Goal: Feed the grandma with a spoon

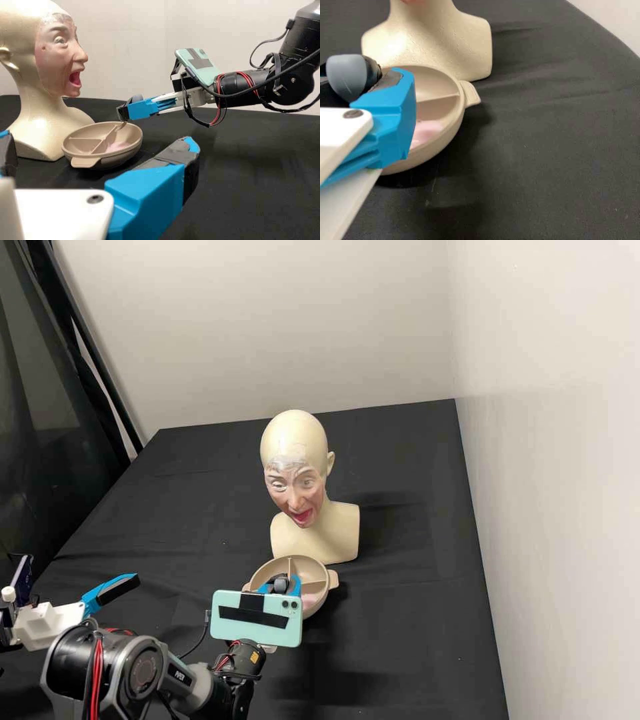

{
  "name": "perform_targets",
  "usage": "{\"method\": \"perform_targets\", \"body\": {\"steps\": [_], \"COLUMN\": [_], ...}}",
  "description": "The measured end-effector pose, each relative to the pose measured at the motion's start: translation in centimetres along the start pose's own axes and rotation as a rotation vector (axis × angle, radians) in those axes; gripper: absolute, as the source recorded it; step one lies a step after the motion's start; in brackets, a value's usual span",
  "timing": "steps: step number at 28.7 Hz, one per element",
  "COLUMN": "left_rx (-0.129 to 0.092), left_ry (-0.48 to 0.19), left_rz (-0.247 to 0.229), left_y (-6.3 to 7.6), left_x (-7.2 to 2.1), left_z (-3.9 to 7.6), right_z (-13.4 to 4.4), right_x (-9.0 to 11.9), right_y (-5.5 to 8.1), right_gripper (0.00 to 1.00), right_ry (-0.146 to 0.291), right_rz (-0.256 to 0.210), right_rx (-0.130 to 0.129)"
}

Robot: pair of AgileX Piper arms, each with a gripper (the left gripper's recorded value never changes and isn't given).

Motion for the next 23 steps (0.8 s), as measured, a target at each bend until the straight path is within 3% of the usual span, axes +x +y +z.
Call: {"method": "perform_targets", "body": {"steps": [9, 11, 23], "left_rx": [0.0, 0.0, 0.001], "left_ry": [0.0, 0.0, -0.01], "left_rz": [-0.002, -0.002, -0.004], "left_y": [0.0, 0.0, -0.1], "left_x": [-0.03, -0.03, -0.03], "left_z": [0.0, 0.0, 0.2], "right_z": [0.9, 1.0, 1.5], "right_x": [0.5, 0.7, 2.4], "right_y": [-0.6, -0.7, -1.8], "right_gripper": [0.0, 0.0, 0.0], "right_ry": [-0.034, -0.038, -0.05], "right_rz": [-0.026, -0.03, -0.068], "right_rx": [-0.003, -0.017, -0.039]}}
